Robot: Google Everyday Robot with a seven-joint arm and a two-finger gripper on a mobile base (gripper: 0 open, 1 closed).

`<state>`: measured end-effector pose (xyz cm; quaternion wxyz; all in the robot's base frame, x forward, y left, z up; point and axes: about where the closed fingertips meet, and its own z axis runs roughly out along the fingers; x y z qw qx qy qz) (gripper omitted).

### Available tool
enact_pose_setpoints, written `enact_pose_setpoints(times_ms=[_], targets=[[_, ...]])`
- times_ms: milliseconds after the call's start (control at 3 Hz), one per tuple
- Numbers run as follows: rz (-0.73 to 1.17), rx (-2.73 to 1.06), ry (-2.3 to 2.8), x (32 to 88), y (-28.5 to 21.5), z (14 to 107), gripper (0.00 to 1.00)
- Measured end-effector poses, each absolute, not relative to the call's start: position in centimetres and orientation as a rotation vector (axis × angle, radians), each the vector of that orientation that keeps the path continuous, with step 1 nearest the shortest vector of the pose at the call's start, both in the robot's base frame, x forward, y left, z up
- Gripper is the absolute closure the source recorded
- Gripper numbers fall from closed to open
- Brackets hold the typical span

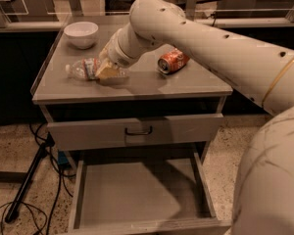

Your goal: Pick water bottle from middle drawer and place on counter

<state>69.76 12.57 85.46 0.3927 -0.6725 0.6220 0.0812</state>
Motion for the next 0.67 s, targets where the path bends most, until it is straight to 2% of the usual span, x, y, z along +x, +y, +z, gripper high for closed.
enact_pose_setpoints(times_ms=[333,667], targets=[[0.206,-1.707,1.579,69.76,12.57,85.46,0.00],[0.206,-1.707,1.579,69.76,12.57,85.46,0.00]])
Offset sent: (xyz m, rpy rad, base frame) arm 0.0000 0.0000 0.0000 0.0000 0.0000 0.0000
